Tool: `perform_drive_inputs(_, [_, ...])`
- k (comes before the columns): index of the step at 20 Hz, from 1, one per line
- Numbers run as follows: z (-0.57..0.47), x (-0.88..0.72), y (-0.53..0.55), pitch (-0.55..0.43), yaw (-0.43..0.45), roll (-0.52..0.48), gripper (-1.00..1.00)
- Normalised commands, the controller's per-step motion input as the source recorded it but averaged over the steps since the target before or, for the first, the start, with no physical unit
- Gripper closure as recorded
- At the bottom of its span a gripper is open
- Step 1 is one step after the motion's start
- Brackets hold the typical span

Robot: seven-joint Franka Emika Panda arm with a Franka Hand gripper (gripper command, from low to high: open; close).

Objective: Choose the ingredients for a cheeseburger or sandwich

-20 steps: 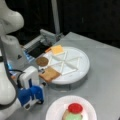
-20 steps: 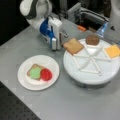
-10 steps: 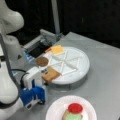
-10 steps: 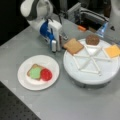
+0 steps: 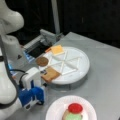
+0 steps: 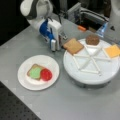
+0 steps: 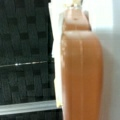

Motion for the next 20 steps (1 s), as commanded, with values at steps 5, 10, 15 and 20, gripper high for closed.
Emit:
perform_drive_inputs(5, [0.24, -0.34, 0.18, 0.074, -0.154, -0.200, -1.00])
perform_drive_inputs(10, [0.22, -0.33, 0.27, 0.074, -0.139, -0.226, -1.00])
perform_drive_inputs(15, [0.19, -0.25, 0.27, 0.068, -0.131, -0.251, -1.00])
perform_drive_inputs(20, [0.17, -0.15, 0.20, 0.046, -0.076, -0.249, -1.00])
